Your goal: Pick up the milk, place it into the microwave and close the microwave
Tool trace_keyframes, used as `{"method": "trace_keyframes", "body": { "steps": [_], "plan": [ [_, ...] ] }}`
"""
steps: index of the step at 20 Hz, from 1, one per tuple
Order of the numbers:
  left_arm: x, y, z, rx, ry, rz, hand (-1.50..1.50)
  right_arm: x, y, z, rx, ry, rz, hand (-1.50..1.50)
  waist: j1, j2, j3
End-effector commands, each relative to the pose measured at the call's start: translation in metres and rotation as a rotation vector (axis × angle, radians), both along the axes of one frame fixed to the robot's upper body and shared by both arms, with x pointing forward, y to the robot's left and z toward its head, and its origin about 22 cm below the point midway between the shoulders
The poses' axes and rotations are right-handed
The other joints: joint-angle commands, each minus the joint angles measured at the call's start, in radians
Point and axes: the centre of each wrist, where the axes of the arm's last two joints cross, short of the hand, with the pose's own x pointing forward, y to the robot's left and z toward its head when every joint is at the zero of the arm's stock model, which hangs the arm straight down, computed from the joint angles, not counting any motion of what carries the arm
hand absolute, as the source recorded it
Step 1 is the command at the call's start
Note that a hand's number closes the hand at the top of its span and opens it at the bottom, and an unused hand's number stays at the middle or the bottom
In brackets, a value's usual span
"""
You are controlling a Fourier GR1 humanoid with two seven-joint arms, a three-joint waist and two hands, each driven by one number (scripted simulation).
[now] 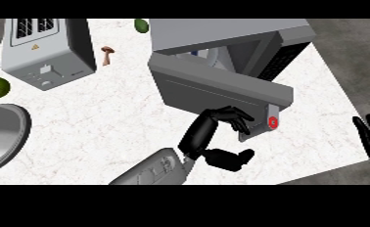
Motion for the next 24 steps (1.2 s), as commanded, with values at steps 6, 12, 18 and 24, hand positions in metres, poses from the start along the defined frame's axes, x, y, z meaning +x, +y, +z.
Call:
{"method": "trace_keyframes", "body": {
  "steps": [6,12,18,24],
  "plan": [
    [0.028,-0.011,0.029,-0.103,-0.064,0.09,-1.5,0.011,0.0,0.017,0.031,-0.029,0.059,-1.5,-0.071,0.019,0.002],
    [0.044,-0.011,0.035,-0.117,-0.094,0.142,-1.5,0.016,-0.006,0.025,0.026,-0.04,0.105,-1.5,-0.106,0.029,0.005],
    [0.056,-0.014,0.042,-0.123,-0.102,0.165,-1.5,0.028,-0.002,0.038,0.046,-0.076,0.169,-1.5,-0.126,0.042,0.005],
    [0.065,-0.017,0.05,-0.133,-0.111,0.189,-1.5,0.035,-0.001,0.047,0.045,-0.082,0.216,-1.5,-0.157,0.049,0.005]
  ]
}}
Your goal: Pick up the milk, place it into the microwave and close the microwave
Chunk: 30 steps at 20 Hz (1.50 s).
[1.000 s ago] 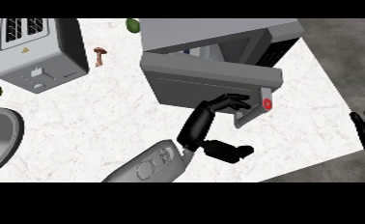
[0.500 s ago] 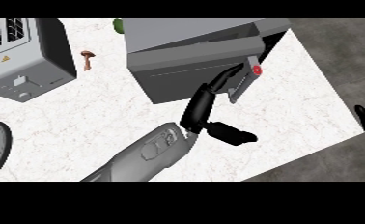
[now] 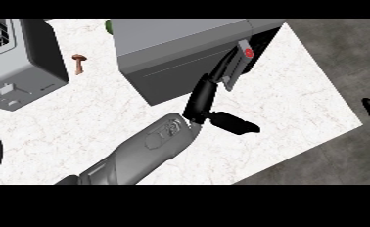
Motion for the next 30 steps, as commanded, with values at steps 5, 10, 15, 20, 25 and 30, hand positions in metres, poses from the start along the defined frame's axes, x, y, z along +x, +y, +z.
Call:
{"method": "trace_keyframes", "body": {
  "steps": [5,10,15,20,25,30],
  "plan": [
    [0.013,-0.004,0.009,-0.016,-0.015,0.037,-1.5,0.009,-0.004,0.016,-0.001,-0.02,0.023,-1.5,-0.024,0.002,0.0],
    [0.014,-0.005,0.01,-0.028,-0.033,0.04,-1.5,0.011,-0.009,0.017,-0.013,0.003,0.021,-1.5,-0.037,0.007,0.002],
    [0.015,-0.004,0.008,-0.036,-0.033,0.048,-1.5,0.015,-0.011,0.023,-0.006,-0.003,0.029,-1.5,-0.039,0.008,0.002],
    [0.014,-0.005,0.005,-0.038,-0.039,0.05,-1.5,0.019,-0.012,0.033,-0.016,-0.013,0.049,-1.5,-0.05,0.007,0.0],
    [0.015,-0.006,0.006,-0.045,-0.046,0.056,-1.5,0.021,-0.015,0.036,-0.022,-0.007,0.053,-1.5,-0.057,0.008,0.002],
    [0.017,-0.005,0.003,-0.047,-0.048,0.055,-1.5,0.023,-0.019,0.037,-0.016,0.008,0.055,-1.5,-0.054,0.008,0.003]
  ]
}}
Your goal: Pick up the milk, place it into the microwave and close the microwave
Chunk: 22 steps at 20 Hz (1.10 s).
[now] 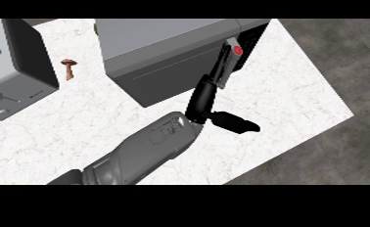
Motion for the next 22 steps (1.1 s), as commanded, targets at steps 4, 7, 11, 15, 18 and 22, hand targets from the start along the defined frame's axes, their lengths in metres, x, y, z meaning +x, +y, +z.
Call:
{"method": "trace_keyframes", "body": {
  "steps": [4,7,11,15,18,22],
  "plan": [
    [0.014,-0.003,0.014,-0.023,0.013,0.026,-1.5,0.003,-0.001,0.005,0.002,0.006,0.019,-1.5,-0.009,0.001,0.0],
    [0.015,-0.003,0.014,-0.018,0.013,0.031,-1.5,0.004,-0.002,0.007,0.002,0.011,0.027,-1.5,-0.019,0.003,0.001],
    [0.014,-0.003,0.011,-0.014,0.005,0.023,-1.5,0.008,-0.002,0.014,-0.002,-0.002,0.053,-1.5,-0.01,0.004,0.0],
    [0.018,-0.003,0.014,-0.013,-0.005,0.031,-1.5,0.009,-0.003,0.017,-0.005,-0.004,0.061,-1.5,-0.013,0.004,0.001],
    [0.018,0.001,0.009,-0.038,0.13,0.029,1.5,0.01,-0.004,0.019,-0.004,-0.003,0.055,-1.5,-0.01,0.016,0.001],
    [0.029,0.008,0.0,0.134,0.042,0.073,-1.5,0.01,-0.005,0.025,-0.01,-0.005,0.054,-1.5,0.008,-0.007,0.01]
  ]
}}
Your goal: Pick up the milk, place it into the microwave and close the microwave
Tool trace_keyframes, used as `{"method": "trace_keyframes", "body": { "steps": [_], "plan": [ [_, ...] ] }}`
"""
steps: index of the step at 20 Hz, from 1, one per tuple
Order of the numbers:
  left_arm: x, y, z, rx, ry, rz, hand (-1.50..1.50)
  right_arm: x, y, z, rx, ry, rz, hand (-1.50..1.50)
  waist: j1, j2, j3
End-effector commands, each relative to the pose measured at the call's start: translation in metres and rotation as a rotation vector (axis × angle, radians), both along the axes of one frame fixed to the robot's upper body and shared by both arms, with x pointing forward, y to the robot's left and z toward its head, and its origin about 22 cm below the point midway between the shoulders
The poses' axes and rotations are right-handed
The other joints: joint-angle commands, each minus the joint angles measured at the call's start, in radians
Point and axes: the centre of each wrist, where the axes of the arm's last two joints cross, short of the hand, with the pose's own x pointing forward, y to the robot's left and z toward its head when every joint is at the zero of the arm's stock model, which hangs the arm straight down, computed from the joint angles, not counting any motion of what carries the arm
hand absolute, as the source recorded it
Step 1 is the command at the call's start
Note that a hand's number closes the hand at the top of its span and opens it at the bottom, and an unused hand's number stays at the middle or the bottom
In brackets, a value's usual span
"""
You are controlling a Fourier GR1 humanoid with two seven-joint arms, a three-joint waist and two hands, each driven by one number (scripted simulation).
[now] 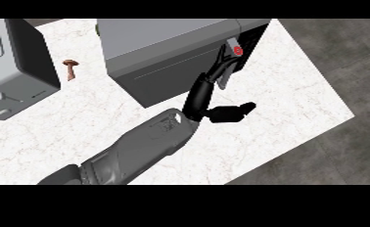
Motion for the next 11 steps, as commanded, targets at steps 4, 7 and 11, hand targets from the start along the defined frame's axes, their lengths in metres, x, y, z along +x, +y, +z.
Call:
{"method": "trace_keyframes", "body": {
  "steps": [4,7,11],
  "plan": [
    [0.044,0.031,0.001,0.269,-0.02,0.253,-1.5,-0.002,-0.006,0.004,-0.009,0.019,-0.012,-1.5,0.03,-0.008,0.012],
    [0.053,0.036,0.008,0.286,-0.012,0.298,-1.5,-0.003,-0.007,0.006,-0.008,0.013,-0.022,-1.5,0.043,-0.011,0.01],
    [0.053,0.032,0.007,0.32,-0.009,0.305,-1.5,-0.005,-0.008,0.007,-0.002,0.012,-0.034,-1.5,0.06,-0.007,0.009]
  ]
}}
